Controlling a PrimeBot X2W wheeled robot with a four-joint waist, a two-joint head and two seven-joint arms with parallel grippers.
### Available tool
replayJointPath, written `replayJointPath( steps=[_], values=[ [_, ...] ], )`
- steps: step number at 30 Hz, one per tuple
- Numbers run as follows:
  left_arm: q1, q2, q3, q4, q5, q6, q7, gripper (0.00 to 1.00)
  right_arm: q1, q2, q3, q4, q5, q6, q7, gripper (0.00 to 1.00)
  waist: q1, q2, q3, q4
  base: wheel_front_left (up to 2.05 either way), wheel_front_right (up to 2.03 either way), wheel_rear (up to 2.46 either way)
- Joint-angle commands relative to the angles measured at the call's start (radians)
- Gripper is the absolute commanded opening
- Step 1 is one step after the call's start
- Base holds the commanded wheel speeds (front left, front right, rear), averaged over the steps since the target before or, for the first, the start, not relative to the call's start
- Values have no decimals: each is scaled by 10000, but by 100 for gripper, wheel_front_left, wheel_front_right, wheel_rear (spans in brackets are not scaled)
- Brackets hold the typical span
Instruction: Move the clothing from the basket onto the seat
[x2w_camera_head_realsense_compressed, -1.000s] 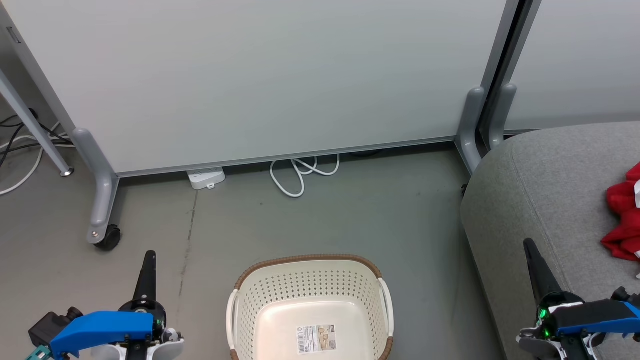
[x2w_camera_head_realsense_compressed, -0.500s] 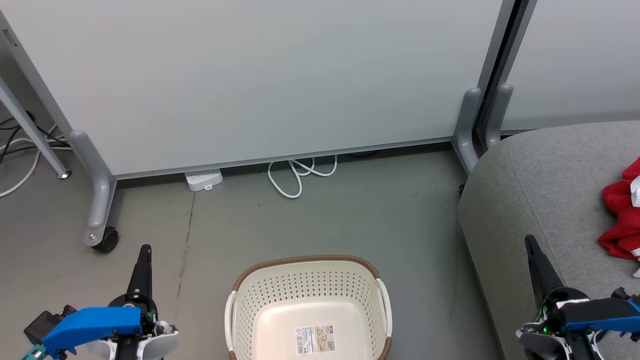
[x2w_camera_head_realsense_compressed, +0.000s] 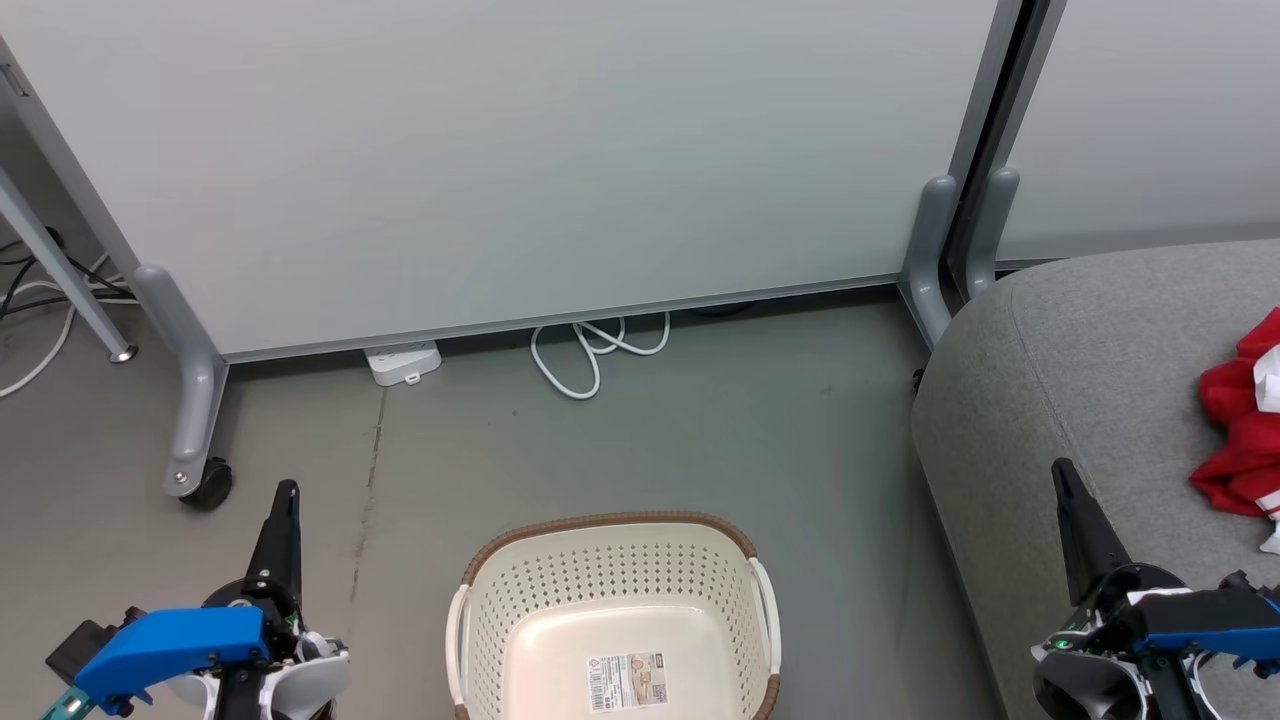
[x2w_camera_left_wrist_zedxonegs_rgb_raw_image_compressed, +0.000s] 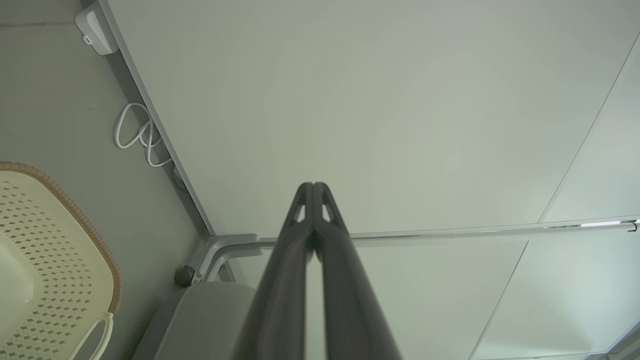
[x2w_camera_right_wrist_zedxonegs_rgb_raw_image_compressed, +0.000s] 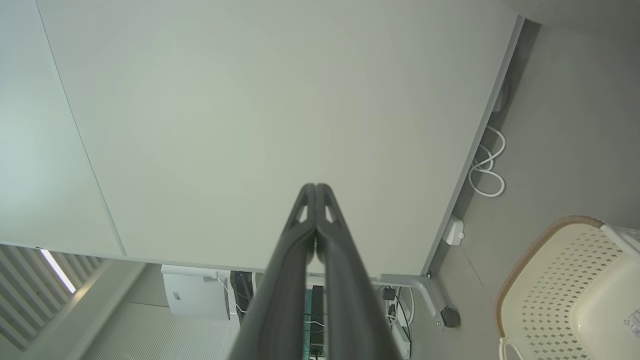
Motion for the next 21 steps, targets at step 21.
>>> replayJointPath(
  steps=[21],
  values=[
    [-219, -37, 217, -78, -554, -31, 252, 0, -194, -70, -23, 67, 707, 7, 82, 0, 0, 0, -17, -47, 0, 0, 0]
  ],
)
